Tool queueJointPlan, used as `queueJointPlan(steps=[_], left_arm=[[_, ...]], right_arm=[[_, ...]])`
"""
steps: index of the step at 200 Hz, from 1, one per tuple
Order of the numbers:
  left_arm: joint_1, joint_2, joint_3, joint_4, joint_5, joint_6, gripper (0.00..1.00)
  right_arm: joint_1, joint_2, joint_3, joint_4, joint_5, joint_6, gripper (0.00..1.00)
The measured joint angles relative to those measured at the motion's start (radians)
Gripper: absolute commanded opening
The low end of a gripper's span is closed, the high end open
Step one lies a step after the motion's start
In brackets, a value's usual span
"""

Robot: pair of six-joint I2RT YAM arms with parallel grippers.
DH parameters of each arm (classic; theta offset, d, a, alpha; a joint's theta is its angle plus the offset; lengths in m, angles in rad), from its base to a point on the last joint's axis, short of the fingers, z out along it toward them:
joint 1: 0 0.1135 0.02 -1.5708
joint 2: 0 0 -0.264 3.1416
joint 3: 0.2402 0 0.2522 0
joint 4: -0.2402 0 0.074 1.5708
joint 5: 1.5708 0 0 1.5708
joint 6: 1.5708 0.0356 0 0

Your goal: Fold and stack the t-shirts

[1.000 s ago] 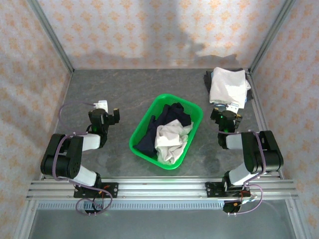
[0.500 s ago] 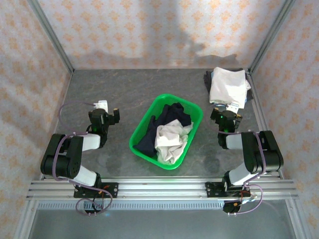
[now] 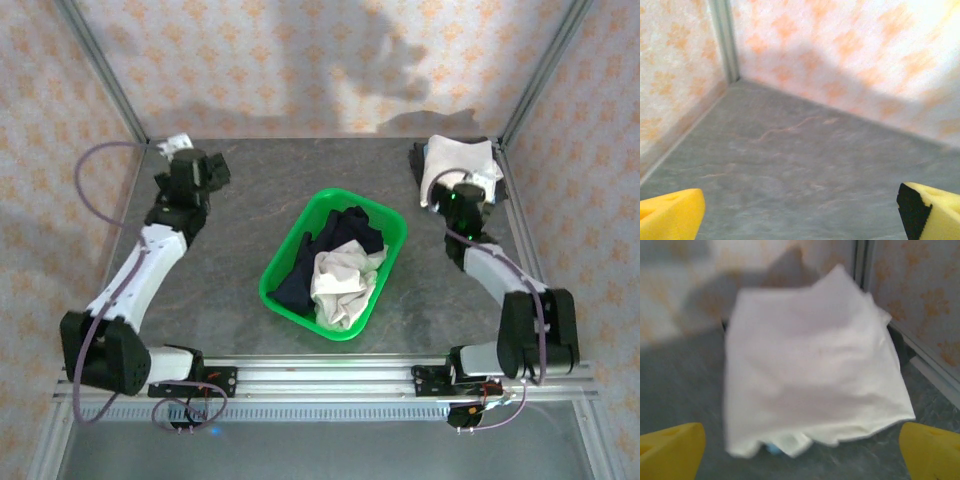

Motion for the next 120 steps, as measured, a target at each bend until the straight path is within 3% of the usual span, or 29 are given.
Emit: queueJointPlan(steps=[19,47,68,92,120], left_arm=[[-0.082,-0.014,0.150,-0.162,0.010,-0.064,1.00],[-0.454,0.103,0.308,-0.348,-0.029,-0.097,1.00],[-0.654,0.229,0.348,-0.427,0.013,-0.116,1.00],[-0.819,0.385,0.419,-0.517,0.042,-0.117,1.00],[-0.968,0.525,0.516,-0.579,0.073,-0.091,1.00]], right_arm=[[-0.006,-0.040,0.195,-0.268,0.058,0.175,0.99],[-0.014,-0.076,0.272,-0.468,-0.032,0.212,1.00],[-0.016,-0.062,0.289,-0.608,-0.087,0.212,1.00],[-0.053,-0.035,0.298,-0.725,-0.118,0.213,1.00],[-0.180,-0.030,0.289,-0.780,-0.190,0.237,1.00]])
